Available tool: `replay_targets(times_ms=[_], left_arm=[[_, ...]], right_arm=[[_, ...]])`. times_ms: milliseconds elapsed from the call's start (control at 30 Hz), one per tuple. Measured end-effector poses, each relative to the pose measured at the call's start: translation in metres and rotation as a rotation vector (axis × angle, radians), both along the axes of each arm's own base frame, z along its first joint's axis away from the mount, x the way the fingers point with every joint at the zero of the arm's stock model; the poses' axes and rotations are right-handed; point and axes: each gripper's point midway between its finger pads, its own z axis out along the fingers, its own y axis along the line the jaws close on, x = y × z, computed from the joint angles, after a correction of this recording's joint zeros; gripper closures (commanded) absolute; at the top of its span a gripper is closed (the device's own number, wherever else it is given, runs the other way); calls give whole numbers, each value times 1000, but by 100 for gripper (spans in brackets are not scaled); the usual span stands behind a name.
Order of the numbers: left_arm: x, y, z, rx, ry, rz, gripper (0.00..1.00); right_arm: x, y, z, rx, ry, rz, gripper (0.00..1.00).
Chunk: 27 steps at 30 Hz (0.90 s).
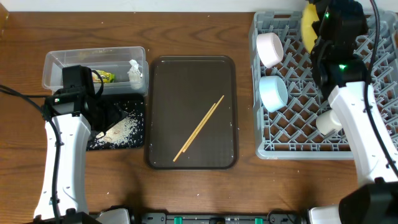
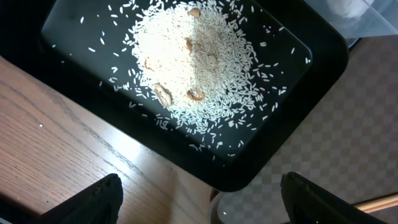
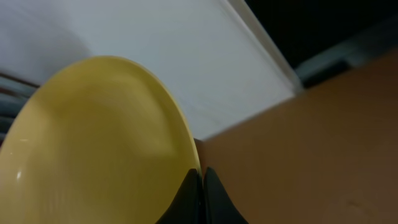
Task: Sort waste into correct bins and load items into the dishwasher rack
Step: 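Lift the yellow plate into the rack's back row with the right gripper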
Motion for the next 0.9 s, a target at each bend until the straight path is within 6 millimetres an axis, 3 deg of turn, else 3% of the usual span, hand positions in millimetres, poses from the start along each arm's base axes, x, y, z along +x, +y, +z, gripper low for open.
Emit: replay_targets(times_ms=[167,433,767,900], left_arm=[[0,0,0,0,0,0,16],[0,0,0,0,0,0,16],[0,0,0,0,0,0,16],[0,0,0,0,0,0,16]], right_arm=[[6,-22,-19,-116,89,-75,99],[19,-39,-76,-177,235,-155,99],[13,-30,-115,13,235,-191,99],[11,-11,-122,107,197,-195,99]])
